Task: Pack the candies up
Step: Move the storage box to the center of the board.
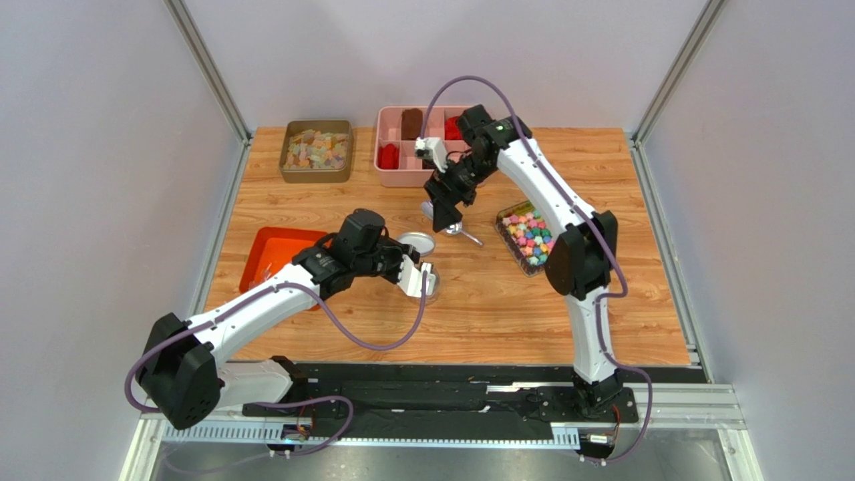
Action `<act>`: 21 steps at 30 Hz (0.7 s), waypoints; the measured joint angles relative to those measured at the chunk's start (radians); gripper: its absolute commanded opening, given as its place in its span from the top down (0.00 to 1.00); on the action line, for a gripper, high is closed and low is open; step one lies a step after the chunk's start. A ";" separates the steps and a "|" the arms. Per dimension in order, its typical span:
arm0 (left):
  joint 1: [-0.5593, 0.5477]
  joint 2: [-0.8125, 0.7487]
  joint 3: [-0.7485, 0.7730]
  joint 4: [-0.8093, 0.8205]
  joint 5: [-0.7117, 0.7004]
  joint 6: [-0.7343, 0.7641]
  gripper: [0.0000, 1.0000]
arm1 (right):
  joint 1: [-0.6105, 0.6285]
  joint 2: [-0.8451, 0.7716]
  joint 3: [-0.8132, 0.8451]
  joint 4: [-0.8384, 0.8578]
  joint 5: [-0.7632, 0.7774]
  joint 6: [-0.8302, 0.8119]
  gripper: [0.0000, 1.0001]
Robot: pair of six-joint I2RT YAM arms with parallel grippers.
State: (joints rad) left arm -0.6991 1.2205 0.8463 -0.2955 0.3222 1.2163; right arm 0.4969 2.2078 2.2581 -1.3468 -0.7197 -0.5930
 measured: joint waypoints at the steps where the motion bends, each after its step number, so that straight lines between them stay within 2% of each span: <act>1: 0.000 -0.001 0.000 0.000 -0.002 -0.015 0.78 | -0.008 -0.032 -0.018 0.002 0.018 0.009 0.06; 7: 0.000 -0.005 0.038 -0.023 -0.002 -0.143 0.78 | -0.043 -0.305 -0.245 0.031 0.151 0.061 0.00; 13: 0.008 -0.005 0.129 -0.038 0.034 -0.322 0.78 | -0.037 -0.597 -0.527 0.221 0.304 0.119 0.00; 17: 0.045 0.006 0.216 -0.052 0.118 -0.469 0.78 | -0.009 -0.752 -0.664 0.354 0.422 0.130 0.00; 21: 0.108 0.050 0.289 -0.054 0.212 -0.607 0.78 | 0.074 -0.867 -0.769 0.451 0.550 0.119 0.00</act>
State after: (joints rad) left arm -0.5915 1.2709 1.1355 -0.3496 0.5339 0.6090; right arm 0.5709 1.3407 1.4891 -0.8959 -0.1696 -0.4736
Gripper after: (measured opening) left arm 0.232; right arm 0.998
